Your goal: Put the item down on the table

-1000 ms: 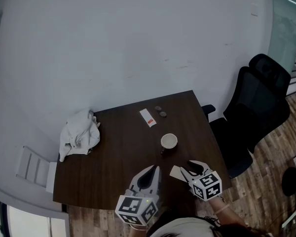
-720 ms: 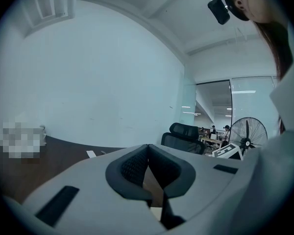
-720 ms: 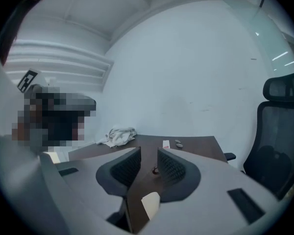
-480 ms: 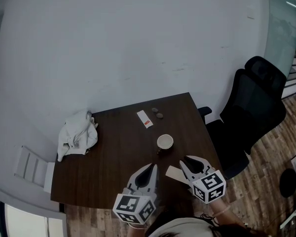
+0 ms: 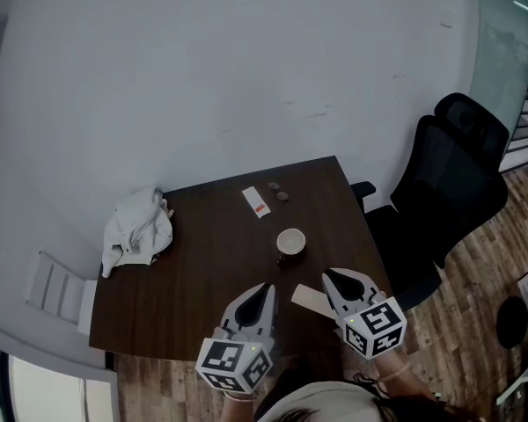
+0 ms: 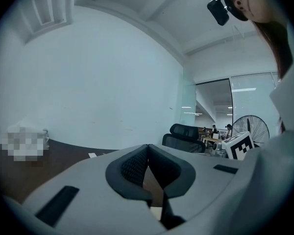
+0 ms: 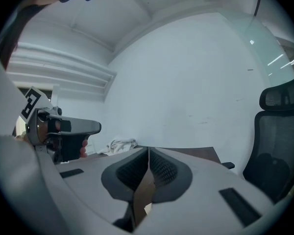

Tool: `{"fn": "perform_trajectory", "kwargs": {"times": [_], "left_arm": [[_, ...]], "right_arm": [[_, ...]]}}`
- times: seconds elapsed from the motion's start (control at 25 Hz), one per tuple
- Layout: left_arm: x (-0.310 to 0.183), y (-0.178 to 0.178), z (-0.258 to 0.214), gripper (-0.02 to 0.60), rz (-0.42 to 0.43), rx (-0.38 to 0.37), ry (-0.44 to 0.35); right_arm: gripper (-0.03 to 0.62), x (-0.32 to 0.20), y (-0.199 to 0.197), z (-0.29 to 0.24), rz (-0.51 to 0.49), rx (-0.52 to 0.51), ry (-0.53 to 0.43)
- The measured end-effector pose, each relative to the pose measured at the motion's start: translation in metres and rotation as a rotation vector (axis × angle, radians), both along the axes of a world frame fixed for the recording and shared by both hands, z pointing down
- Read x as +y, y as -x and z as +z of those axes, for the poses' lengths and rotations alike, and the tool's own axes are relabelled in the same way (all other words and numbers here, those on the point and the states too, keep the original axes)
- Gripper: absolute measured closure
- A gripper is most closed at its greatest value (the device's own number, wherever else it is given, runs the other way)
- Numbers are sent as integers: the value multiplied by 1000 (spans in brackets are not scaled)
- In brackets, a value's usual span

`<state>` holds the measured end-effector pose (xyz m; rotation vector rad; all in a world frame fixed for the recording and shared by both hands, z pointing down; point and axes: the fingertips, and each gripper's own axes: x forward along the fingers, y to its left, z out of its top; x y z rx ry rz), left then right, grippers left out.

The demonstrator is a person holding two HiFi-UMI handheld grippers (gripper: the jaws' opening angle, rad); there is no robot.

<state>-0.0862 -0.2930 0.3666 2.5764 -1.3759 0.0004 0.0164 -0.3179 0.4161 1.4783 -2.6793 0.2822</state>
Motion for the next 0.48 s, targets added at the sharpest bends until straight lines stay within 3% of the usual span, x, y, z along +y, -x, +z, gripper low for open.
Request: {"fn": "perform_trajectory", "kwargs": {"times": [0.48], "left_arm": [[8, -10, 2, 563, 11, -7, 0]], "right_arm": [[586, 7, -12, -25, 11, -62, -90]]}}
